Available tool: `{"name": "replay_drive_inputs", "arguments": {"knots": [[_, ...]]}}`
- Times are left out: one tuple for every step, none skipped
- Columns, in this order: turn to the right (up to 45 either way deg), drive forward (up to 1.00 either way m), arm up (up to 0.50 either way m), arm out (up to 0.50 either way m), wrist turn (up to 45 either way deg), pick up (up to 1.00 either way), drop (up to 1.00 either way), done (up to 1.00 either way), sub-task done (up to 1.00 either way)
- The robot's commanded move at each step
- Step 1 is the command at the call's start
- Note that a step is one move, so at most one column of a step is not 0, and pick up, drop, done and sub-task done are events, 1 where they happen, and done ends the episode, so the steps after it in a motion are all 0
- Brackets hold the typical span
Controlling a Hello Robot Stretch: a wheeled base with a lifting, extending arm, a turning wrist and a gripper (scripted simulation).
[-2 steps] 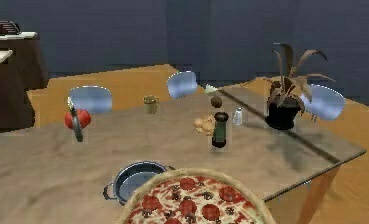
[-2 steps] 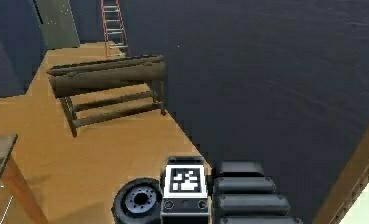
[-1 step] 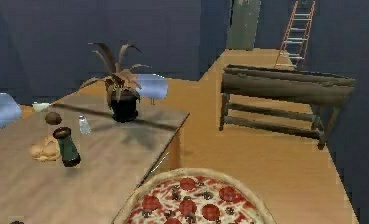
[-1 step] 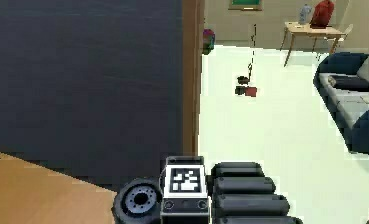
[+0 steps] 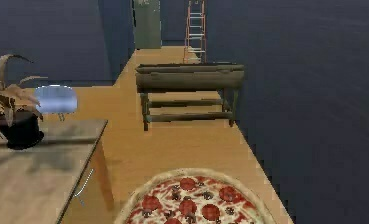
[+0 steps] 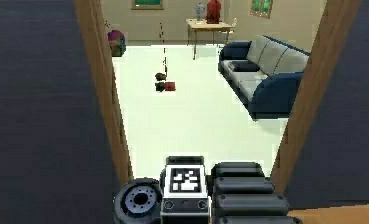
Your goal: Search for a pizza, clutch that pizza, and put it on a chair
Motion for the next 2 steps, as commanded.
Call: {"name": "replay_drive_inputs", "arguments": {"knots": [[0.0, 1.0, 0.0, 0.0, 0.0, 0.0, 0.0, 0.0, 0.0], [0.0, 0.5, 0.0, 0.0, 0.0, 0.0, 0.0, 0.0, 0.0]]}}
